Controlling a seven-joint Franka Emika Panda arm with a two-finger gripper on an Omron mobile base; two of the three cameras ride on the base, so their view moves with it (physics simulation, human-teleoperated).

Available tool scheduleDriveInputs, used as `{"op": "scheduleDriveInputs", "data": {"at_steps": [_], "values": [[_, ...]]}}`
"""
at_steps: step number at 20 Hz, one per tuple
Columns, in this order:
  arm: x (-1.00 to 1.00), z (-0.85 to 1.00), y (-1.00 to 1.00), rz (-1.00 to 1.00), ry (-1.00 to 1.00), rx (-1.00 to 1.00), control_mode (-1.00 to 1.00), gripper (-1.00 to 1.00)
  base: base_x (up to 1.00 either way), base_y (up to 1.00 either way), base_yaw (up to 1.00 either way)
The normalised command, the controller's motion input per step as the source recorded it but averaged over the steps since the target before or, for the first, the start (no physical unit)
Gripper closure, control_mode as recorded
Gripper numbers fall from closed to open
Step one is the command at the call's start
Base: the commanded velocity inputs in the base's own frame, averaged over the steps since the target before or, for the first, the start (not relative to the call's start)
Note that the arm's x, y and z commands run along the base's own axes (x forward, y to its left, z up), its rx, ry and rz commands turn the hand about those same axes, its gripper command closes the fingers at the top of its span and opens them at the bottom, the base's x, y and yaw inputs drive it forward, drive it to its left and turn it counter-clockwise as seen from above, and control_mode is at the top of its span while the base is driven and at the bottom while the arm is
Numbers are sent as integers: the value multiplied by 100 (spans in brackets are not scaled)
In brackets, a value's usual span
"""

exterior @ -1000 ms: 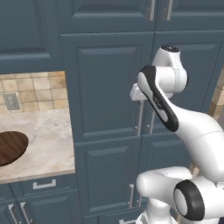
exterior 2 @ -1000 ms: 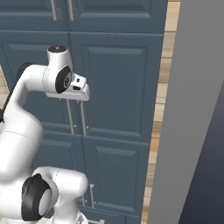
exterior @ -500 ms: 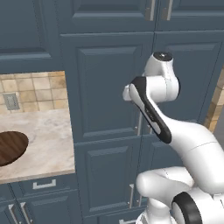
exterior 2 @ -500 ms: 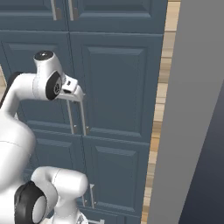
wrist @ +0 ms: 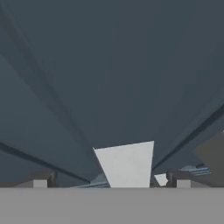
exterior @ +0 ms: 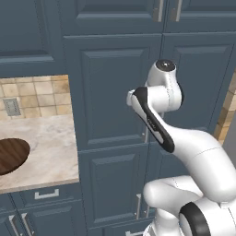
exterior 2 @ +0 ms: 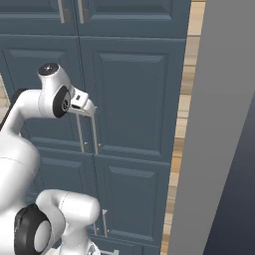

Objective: Open the cabinet and setup a tea strainer by placing it in the bowl upright.

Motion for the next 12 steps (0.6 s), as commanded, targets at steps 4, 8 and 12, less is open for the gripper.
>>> {"op": "scheduleDriveInputs", "data": {"at_steps": [4, 8, 12], "values": [[35, -9, 0, -4, 0, -3, -100, -100, 0, 0, 0], [19, -26, -9, -1, 0, -1, -100, -100, 0, 0, 0], [2, -40, -14, 0, -12, 0, -100, -100, 0, 0, 0]]}}
